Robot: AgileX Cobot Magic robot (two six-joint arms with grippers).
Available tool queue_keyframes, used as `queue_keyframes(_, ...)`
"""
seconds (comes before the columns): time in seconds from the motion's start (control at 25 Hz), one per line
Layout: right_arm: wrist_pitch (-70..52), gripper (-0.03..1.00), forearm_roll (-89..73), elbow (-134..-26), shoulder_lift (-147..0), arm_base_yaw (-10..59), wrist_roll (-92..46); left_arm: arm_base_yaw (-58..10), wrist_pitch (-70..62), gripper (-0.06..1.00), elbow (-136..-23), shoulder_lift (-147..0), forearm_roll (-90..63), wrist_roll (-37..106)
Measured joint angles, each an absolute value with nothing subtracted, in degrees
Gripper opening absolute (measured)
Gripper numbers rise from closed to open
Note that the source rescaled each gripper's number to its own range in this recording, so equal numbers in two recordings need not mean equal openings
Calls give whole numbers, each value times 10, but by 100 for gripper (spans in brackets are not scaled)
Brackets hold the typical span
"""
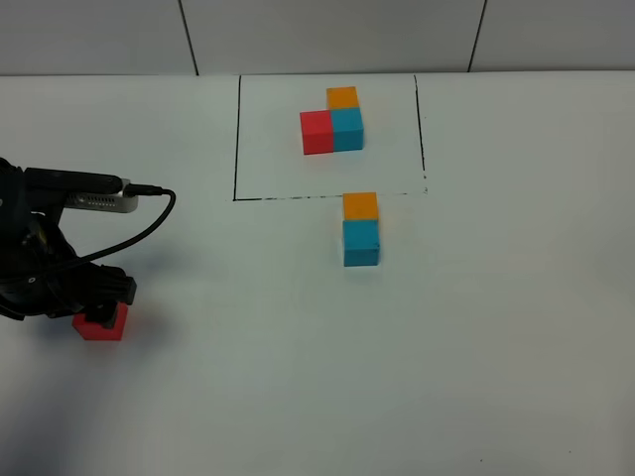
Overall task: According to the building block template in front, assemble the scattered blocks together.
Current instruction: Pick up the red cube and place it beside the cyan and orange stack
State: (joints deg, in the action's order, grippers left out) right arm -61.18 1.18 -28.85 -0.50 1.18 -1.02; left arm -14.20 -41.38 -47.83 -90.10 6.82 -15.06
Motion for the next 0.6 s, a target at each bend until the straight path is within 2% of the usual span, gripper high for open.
queue_keyframes(0.6,-612,73,12,-288,-5,12,-10,-142,-358,86,-478,-902,69,-163)
